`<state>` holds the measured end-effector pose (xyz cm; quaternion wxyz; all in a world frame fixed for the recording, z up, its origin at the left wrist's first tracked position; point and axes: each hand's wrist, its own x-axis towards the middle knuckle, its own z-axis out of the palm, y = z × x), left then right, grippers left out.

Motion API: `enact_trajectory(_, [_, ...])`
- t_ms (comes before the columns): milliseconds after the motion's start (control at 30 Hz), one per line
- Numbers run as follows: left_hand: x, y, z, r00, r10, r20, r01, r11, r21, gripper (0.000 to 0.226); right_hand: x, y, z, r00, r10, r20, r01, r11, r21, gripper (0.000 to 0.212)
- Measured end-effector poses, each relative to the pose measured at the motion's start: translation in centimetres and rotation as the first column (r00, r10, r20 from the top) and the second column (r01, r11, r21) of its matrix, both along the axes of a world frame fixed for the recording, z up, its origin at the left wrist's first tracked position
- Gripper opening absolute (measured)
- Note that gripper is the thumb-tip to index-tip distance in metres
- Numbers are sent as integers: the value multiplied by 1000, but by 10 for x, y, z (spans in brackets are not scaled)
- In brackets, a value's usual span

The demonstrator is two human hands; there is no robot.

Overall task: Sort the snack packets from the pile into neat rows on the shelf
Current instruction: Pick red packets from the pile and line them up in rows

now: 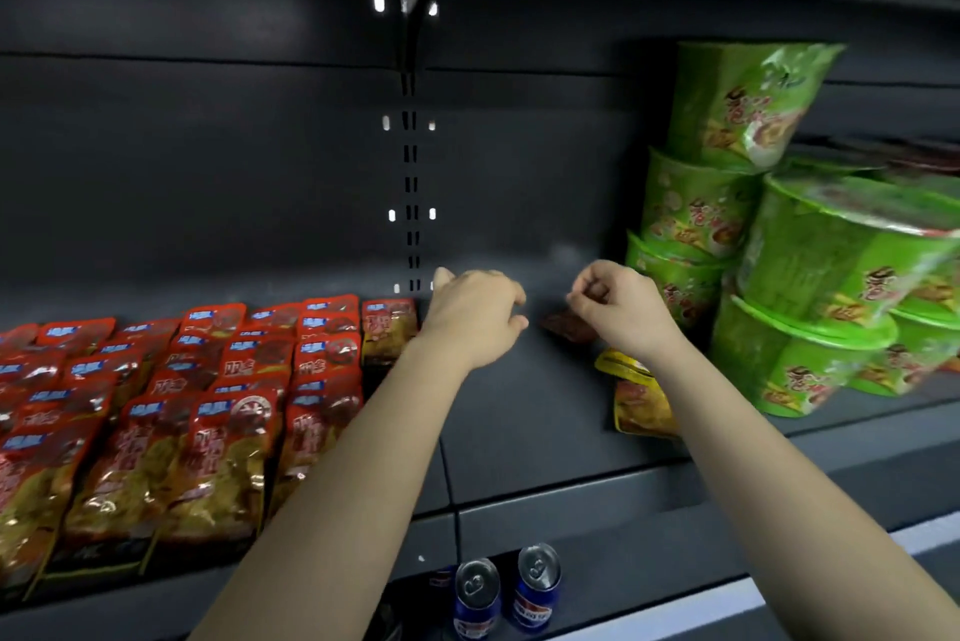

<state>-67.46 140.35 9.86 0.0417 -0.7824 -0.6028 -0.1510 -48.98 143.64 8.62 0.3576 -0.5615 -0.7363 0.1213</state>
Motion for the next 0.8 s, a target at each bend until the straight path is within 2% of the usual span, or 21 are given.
enact_trajectory(200, [41,20,0,1000,0,-19,-1,999,-53,32,25,13,-4,1000,2,16,-1,1000,-26,5])
enact_trajectory(367, [57,34,1,997,-6,-83,-8,985,-171,41,32,24,-8,999,32,10,-32,999,-30,6])
enact_trajectory(500, [64,44,-8,998,41,-54,-49,988,-148,38,33,33,-10,997,74,16,-74,997,15,12])
enact_trajectory(633, [69,47,-29,996,73,-42,-78,989,-125,55,32,34,-18,995,84,-55,-78,993,90,15])
enact_trajectory(800, [70,53,-41,998,45,52,-36,986,-162,69,34,36,-26,992,119,-35,-116,990,86,16])
